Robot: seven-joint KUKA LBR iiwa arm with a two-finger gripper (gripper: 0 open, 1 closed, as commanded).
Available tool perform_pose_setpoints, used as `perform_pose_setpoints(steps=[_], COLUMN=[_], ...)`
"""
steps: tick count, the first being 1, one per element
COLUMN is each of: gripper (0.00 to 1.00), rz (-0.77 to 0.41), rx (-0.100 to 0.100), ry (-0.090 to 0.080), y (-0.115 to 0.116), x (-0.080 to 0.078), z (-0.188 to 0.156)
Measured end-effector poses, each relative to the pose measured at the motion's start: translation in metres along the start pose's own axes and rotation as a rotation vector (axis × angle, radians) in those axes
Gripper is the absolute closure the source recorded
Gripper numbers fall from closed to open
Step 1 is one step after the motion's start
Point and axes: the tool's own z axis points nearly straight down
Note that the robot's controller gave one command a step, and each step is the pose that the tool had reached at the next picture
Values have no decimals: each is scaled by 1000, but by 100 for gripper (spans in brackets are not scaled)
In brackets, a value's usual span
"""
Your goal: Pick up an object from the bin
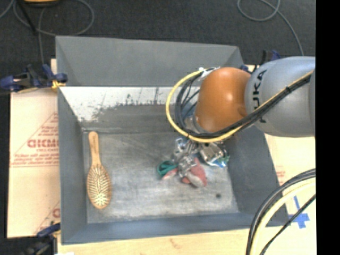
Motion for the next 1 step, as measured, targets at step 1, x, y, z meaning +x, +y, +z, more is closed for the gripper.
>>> perform_pose_setpoints(steps=[1], gripper=[100], rz=[148], rx=[0], ry=[-6], y=[12], x=[17], z=[-217])
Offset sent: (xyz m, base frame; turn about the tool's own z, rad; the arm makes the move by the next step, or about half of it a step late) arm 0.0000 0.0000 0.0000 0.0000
